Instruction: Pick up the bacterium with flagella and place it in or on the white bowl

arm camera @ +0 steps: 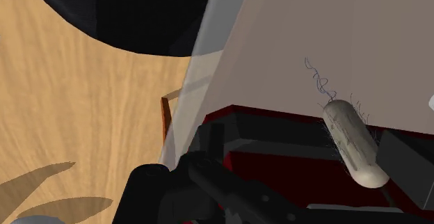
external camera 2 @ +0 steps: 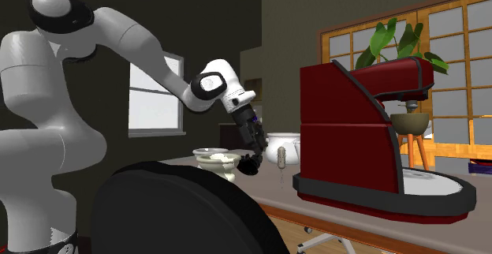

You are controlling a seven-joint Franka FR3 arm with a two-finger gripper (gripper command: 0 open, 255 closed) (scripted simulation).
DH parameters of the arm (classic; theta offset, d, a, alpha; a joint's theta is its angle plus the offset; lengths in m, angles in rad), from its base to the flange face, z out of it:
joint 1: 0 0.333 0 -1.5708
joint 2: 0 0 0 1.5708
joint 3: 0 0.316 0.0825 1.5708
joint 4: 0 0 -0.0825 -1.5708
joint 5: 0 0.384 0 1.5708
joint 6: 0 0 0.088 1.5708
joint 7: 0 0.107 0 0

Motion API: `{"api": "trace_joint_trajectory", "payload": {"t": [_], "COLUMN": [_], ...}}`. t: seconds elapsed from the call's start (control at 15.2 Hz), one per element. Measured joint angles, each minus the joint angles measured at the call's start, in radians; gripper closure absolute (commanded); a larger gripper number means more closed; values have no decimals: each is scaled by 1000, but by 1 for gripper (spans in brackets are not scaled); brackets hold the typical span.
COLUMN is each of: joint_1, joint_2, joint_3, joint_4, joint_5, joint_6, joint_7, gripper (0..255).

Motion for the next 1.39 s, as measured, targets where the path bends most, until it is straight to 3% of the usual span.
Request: {"api": "trace_joint_trajectory", "payload": {"t": [0.13, 0.33, 0.53, 0.79, 0.92, 1.25, 1.32, 1.39], "joint_1": [-82, -213, -257, -241, -231, -227, -227, -227], "joint_2": [77, 205, 294, 418, 440, 448, 448, 448], "joint_3": [101, 254, 300, 285, 273, 269, 269, 269], "joint_4": [44, 118, 155, 195, 204, 208, 208, 208], "joint_5": [-114, -359, -526, -735, -776, -789, -789, -789], "joint_6": [44, 70, 67, 48, 44, 41, 41, 41], "joint_7": [118, 337, 463, 609, 632, 640, 640, 640], "gripper": [0, 0, 0, 0, 0, 0, 255, 255]}}
